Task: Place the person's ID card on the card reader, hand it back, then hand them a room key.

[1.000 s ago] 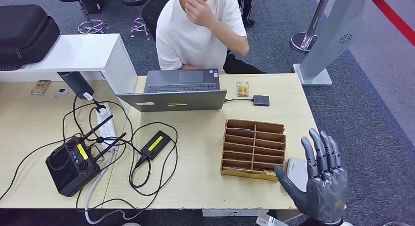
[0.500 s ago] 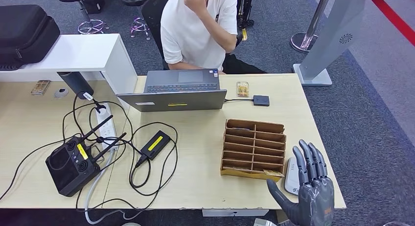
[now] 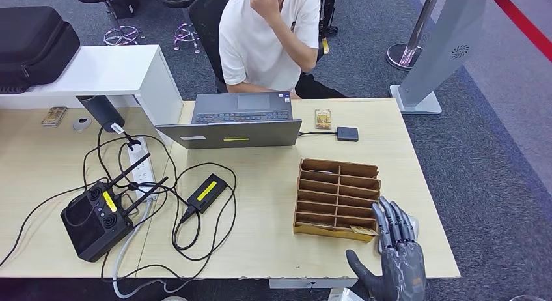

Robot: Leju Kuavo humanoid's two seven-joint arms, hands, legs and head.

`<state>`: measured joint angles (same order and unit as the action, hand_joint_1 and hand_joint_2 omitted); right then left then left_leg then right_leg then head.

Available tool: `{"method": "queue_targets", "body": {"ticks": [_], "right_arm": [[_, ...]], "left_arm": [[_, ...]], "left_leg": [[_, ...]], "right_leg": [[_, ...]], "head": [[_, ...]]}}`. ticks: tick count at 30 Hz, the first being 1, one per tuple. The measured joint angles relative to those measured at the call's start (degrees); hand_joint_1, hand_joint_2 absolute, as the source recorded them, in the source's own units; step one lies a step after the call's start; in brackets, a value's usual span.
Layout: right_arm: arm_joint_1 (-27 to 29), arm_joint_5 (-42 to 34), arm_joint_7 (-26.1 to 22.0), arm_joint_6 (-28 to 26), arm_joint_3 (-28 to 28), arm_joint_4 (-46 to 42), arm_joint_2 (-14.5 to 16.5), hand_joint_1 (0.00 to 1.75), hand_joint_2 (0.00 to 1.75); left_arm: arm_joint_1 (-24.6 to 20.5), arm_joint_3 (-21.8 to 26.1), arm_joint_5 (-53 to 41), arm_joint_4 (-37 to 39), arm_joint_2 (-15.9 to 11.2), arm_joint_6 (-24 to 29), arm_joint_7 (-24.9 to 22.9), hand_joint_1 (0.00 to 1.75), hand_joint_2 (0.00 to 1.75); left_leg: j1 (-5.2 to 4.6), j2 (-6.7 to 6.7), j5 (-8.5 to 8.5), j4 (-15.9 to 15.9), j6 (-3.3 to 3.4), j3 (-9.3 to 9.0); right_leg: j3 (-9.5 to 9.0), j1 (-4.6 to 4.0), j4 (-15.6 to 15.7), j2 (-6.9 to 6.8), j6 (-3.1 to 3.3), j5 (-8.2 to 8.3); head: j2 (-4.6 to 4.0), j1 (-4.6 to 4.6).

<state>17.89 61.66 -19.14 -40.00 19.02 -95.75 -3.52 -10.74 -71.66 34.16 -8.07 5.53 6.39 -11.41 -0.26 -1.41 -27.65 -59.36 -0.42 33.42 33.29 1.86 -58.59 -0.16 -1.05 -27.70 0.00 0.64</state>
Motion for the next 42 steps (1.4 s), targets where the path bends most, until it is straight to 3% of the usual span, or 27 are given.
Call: {"method": "queue_targets", "body": {"ticks": [6,15,34,42], "right_arm": [[-1.17,2.21,-1.80,-0.02,-0.84,3.39,0.29,0.00,1.75],[-4.17,2.83,-7.62,-0.02,-6.68,10.73,4.19,0.00,1.75],[-7.79,3.65,-9.90,-0.02,-12.67,17.77,7.73,0.00,1.75],[-8.79,4.15,-11.38,-0.02,-16.15,19.84,8.44,0.00,1.75]], "left_arm": [[-0.08,-0.84,-0.12,0.00,-0.01,-0.07,-0.04,0.00,1.75],[-0.22,-2.12,-0.16,0.00,0.00,-0.15,-0.10,0.00,1.75],[-0.51,-3.52,-0.63,0.00,0.00,-0.51,-0.21,0.00,1.75],[-0.47,-5.07,-2.51,0.00,0.21,1.68,3.55,0.00,1.75]], "left_leg": [[0.00,0.00,0.00,0.00,0.00,-0.01],[0.00,0.00,0.01,0.00,0.00,-0.01],[0.00,-0.01,0.00,0.00,0.00,0.00],[0.00,-0.01,0.00,-0.01,0.00,-0.01]], "right_leg": [[0.00,0.00,0.00,0.00,0.00,0.00],[0.00,0.00,0.00,0.00,0.00,0.00],[0.01,0.00,0.00,0.00,0.00,0.00],[0.02,0.00,0.00,0.01,0.00,0.00]], "head": [[0.00,-0.01],[0.00,-0.01],[0.00,0.00],[0.00,0.01]]}}
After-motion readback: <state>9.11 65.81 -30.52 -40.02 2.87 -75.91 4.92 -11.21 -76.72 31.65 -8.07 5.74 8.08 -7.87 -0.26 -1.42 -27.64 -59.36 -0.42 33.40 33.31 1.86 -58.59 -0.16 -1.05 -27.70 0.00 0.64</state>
